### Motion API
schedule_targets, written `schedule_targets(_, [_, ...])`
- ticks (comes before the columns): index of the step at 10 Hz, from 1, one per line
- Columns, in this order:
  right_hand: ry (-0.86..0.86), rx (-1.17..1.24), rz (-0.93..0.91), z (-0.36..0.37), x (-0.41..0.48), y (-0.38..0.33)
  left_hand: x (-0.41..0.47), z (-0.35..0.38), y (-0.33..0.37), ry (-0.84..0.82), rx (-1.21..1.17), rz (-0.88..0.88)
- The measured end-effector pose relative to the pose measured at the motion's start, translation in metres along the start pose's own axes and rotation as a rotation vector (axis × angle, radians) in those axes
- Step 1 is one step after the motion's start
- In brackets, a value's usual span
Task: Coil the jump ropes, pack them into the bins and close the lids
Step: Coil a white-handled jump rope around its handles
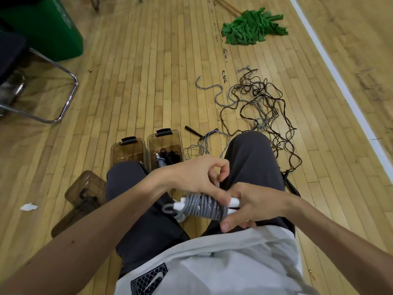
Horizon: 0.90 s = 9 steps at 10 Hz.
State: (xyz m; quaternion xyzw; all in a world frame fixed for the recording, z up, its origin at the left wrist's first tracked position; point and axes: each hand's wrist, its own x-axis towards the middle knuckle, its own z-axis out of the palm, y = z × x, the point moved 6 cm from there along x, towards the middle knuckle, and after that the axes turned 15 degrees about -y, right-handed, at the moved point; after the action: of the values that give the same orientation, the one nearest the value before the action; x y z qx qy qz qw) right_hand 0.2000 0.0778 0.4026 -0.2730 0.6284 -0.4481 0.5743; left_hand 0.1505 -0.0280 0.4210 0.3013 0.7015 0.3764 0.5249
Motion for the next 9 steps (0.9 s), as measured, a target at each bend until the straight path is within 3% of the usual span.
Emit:
schedule_targets(1, [0.037, 0.08, -0.124, -0.003, 0.0, -0.01, 0.001, -0.002, 0.0, 0.02, -0.207, 0.115])
schedule_targets(2, [0.083, 0.147, -0.259, -0.005, 0.001, -0.02, 0.001, -0.002, -0.023, 0.102, -0.029, 0.249])
schedule_targets(3, [0.14, 0.167, -0.281, -0.01, 0.004, -0.018, -0.008, -0.002, -0.069, 0.084, -0.777, 0.375])
schedule_targets(4, [0.187, 0.165, -0.272, -0.015, 0.005, -0.01, -0.019, 0.003, -0.04, 0.286, -0.12, 0.094])
schedule_targets(5, [0.29, 0.186, -0.254, -0.022, 0.001, -0.007, -0.011, 0.009, -0.035, 0.282, -0.32, -0.079])
schedule_targets(6, [0.453, 0.242, -0.251, -0.038, -0.009, -0.004, -0.009, 0.016, -0.045, 0.27, -0.308, -0.093])
schedule_targets(7, [0.575, 0.236, -0.165, -0.053, -0.016, 0.006, -0.011, 0.024, -0.046, 0.26, -0.214, -0.071])
schedule_targets(9, [0.598, 0.194, -0.024, -0.053, -0.009, 0.029, -0.013, 0.023, -0.032, 0.287, 0.171, -0.185])
